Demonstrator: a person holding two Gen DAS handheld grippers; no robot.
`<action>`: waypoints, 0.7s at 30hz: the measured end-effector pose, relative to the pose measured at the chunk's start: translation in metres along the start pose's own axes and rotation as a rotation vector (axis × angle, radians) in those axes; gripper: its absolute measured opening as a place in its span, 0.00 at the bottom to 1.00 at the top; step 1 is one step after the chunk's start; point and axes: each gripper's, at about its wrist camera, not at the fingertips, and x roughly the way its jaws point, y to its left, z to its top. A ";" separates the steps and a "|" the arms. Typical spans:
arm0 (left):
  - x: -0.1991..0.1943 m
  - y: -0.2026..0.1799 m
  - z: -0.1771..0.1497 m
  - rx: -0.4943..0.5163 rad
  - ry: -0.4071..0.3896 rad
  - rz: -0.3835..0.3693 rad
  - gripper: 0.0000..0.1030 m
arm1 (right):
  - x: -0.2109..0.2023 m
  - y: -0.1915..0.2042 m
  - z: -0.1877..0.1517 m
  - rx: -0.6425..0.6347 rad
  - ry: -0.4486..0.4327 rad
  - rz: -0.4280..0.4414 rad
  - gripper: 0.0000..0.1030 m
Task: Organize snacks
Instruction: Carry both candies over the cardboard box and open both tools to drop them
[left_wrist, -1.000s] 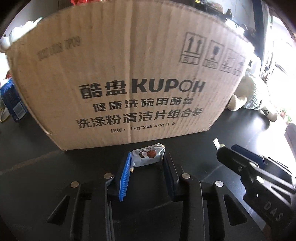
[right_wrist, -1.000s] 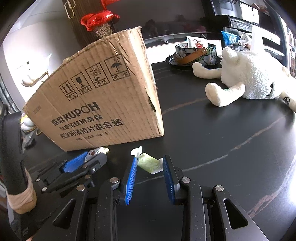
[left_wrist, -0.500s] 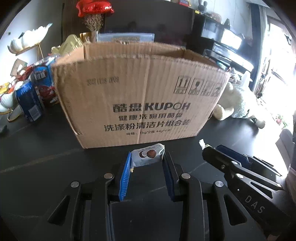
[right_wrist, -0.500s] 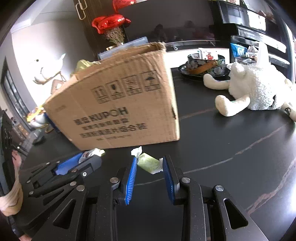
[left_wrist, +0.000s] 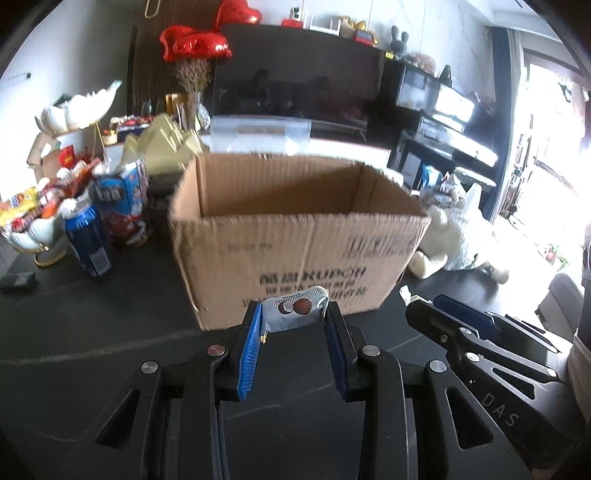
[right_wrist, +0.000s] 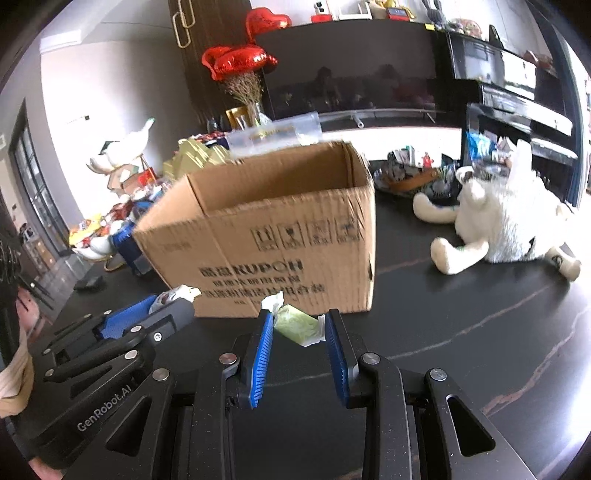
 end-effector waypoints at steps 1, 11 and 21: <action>-0.004 0.001 0.003 -0.001 -0.006 -0.005 0.32 | -0.005 0.003 0.003 -0.006 -0.011 -0.005 0.29; -0.044 0.010 0.039 0.022 -0.079 -0.016 0.32 | -0.037 0.027 0.037 -0.027 -0.081 -0.005 0.29; -0.049 0.012 0.084 0.055 -0.050 -0.059 0.32 | -0.040 0.028 0.088 -0.039 -0.072 -0.014 0.29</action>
